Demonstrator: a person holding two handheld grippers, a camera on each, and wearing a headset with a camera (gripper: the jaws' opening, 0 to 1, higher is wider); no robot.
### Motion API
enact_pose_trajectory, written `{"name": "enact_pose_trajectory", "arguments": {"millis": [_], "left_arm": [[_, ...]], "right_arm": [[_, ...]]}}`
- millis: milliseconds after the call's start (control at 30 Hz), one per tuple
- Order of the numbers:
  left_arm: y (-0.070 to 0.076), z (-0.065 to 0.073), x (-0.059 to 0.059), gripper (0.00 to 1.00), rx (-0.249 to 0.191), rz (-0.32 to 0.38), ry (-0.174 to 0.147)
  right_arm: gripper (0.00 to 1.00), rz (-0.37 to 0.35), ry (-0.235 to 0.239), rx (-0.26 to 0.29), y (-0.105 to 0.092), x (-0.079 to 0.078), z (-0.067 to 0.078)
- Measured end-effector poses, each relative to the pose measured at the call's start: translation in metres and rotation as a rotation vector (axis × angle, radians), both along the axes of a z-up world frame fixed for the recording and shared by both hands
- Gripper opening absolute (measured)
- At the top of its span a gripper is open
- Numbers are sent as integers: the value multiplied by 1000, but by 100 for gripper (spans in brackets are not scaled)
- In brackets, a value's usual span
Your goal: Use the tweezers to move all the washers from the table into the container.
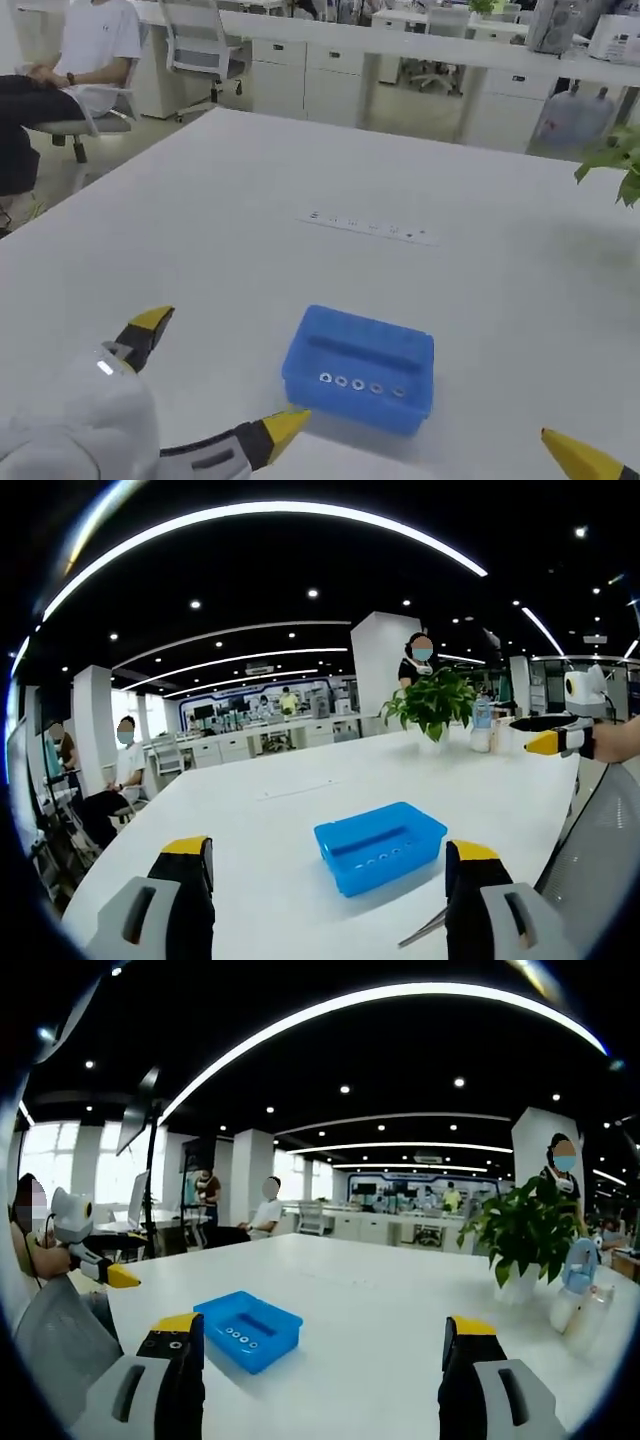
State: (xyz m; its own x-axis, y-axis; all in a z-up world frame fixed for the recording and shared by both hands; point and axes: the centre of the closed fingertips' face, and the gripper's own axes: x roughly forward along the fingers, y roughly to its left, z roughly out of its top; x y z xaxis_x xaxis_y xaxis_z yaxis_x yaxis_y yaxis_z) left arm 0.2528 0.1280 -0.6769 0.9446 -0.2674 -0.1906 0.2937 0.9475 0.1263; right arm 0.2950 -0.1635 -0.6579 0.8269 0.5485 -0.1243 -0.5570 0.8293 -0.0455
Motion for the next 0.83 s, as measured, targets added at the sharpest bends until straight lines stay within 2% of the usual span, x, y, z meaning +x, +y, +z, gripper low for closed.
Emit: {"name": "enact_pose_trajectory", "arguments": {"millis": [100, 233, 333, 600, 833], "left_arm": [[-1, -1, 0, 99, 2, -6, 3], [-2, -2, -1, 99, -16, -14, 11], [-4, -6, 0, 99, -27, -24, 33], [-4, -13, -1, 97, -32, -23, 66], [-1, -15, -1, 97, -45, -16, 75]], "right_arm": [[98, -9, 16, -30, -2, 1, -5], [98, -20, 5, -63, -5, 0, -5], [97, -31, -13, -88, -8, -1, -4], [97, -42, -7, -92, -13, -1, -5], [96, -41, 10, -103, -13, 0, -10]]}}
